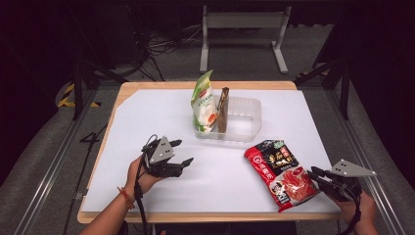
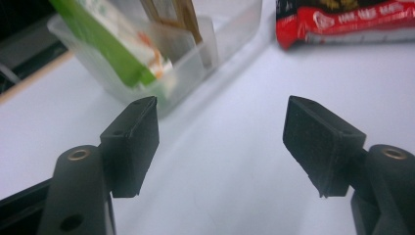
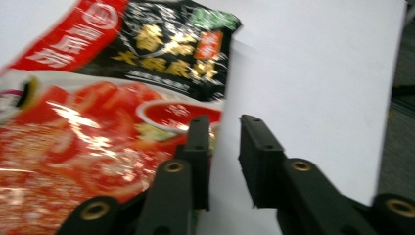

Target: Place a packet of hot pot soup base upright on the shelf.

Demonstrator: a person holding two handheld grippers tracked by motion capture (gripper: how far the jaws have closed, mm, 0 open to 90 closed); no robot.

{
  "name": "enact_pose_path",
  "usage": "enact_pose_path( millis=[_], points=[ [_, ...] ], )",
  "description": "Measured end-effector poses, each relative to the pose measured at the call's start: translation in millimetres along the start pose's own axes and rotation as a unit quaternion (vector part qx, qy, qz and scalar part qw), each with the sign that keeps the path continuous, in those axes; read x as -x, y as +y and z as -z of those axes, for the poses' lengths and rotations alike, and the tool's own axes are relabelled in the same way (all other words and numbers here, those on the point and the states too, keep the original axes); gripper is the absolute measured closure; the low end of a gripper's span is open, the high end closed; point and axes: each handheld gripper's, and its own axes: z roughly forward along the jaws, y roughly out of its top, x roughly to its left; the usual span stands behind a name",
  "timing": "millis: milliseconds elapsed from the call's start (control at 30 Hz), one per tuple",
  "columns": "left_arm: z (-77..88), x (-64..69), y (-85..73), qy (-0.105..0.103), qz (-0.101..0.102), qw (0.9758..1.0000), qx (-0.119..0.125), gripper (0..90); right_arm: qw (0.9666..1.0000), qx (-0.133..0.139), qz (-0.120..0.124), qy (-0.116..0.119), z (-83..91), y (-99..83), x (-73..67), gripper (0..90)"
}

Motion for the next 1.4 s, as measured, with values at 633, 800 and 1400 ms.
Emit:
enact_pose_path(
  millis=[633,800,1400],
  points=[
    [29.0,-2.9,-46.2,0.024,0.051,0.9984,-0.007,26.0,0.9980,-0.051,-0.017,0.033,-11.3,-6.5,4.7,90.0],
    [28.9,-3.3,-45.4,0.019,0.052,0.9985,-0.004,25.9,0.9972,-0.055,-0.020,0.047,-11.4,-7.6,4.9,90.0],
    [30.4,-5.8,-45.3,0.016,0.060,0.9980,-0.001,25.4,0.9924,-0.042,0.020,0.114,-14.3,0.1,-23.5,90.0]
  ],
)
